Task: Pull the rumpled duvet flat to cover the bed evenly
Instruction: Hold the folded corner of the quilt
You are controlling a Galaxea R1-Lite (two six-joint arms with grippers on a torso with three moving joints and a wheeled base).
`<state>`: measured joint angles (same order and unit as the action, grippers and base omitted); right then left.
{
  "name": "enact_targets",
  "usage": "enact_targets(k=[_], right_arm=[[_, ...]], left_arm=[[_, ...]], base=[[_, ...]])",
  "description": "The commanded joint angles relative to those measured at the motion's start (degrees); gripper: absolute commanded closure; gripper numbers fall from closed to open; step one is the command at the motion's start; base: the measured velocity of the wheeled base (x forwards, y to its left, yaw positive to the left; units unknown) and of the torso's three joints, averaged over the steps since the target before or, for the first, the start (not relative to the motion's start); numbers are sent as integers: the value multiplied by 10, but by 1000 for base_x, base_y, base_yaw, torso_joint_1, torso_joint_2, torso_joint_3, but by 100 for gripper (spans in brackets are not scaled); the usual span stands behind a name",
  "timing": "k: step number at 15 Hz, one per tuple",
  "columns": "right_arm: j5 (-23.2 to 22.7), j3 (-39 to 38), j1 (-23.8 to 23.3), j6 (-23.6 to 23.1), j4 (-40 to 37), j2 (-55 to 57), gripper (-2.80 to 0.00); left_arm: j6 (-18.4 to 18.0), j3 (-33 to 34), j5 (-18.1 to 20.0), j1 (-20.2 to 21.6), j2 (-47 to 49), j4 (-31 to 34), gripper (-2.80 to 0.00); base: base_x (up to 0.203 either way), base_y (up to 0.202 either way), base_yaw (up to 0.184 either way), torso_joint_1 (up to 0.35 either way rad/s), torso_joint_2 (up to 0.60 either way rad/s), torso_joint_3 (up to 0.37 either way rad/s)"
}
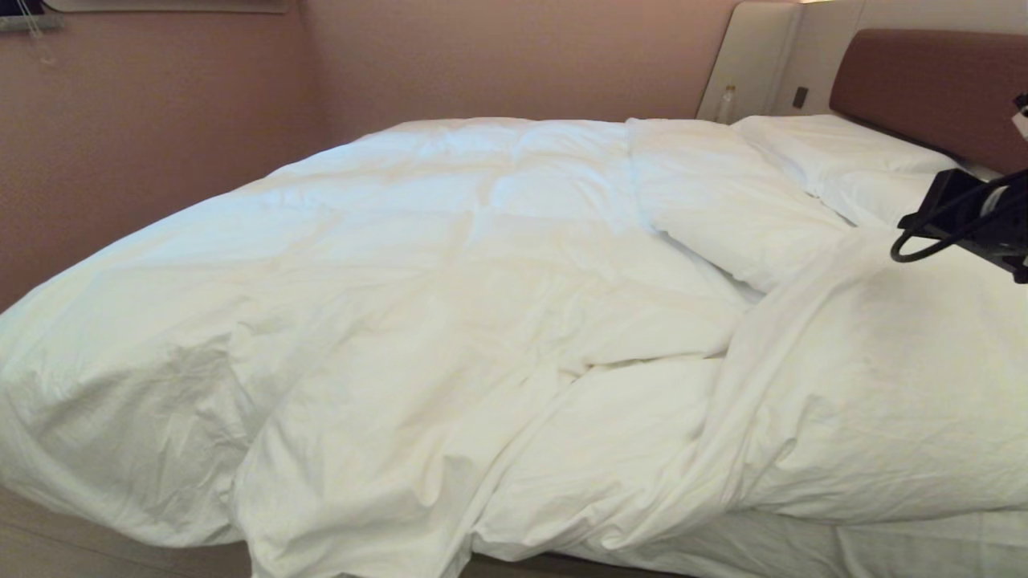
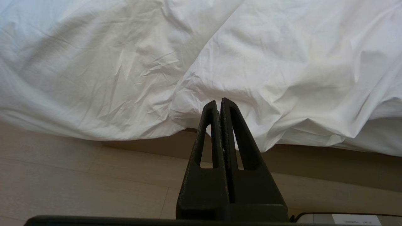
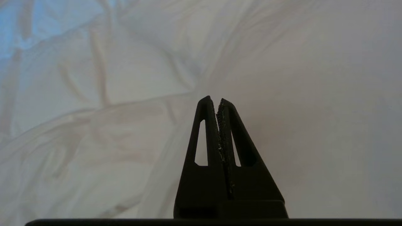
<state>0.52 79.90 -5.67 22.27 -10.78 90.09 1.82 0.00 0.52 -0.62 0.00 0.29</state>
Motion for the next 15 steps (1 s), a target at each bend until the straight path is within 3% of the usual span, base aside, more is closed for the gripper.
enact_targets(k=[1, 12, 13, 15], right_arm=[[0, 29, -13, 17, -1, 78, 0], [-8, 43, -21, 34, -4, 92, 0], [-8, 41, -17, 37, -4, 80, -280], [-8, 35, -7, 39, -6, 59, -280]], left_arm=[[0, 0, 0, 0, 0, 1, 0], [0, 0, 0, 0, 0, 0, 0], [0, 0, 0, 0, 0, 0, 0], [0, 0, 0, 0, 0, 0, 0]], base=[[0, 0, 0, 0, 0, 0], [0, 0, 0, 0, 0, 0], [0, 0, 0, 0, 0, 0], [0, 0, 0, 0, 0, 0]])
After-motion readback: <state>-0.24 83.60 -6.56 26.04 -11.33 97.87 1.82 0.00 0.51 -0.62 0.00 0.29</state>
